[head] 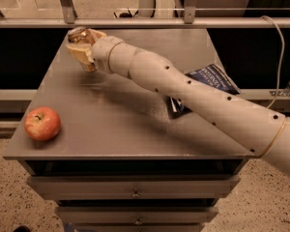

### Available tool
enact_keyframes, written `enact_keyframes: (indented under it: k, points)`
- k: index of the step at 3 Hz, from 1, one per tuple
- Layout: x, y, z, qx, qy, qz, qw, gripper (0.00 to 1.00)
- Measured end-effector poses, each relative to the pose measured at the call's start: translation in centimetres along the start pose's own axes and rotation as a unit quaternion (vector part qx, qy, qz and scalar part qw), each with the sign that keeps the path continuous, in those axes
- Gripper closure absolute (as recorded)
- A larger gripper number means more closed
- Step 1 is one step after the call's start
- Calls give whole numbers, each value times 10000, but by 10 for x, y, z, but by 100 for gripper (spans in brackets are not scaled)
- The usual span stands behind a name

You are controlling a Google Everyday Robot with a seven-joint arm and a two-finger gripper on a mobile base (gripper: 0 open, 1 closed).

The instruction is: Place orange can upright

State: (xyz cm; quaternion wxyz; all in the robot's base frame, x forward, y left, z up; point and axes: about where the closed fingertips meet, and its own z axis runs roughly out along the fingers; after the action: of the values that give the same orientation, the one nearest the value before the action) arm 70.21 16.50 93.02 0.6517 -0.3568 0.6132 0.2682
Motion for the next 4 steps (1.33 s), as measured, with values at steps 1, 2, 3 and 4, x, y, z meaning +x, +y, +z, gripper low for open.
enact_keyframes:
  k: [1, 2, 3, 4]
  points:
    - [10, 8, -4, 36, -42, 99, 9999, 100]
    - [19, 14, -9, 93, -154, 280, 9994, 100]
    - [28, 17, -14, 136, -151, 465, 9987, 88]
    - [36, 15, -23, 211, -70, 612, 9979, 67]
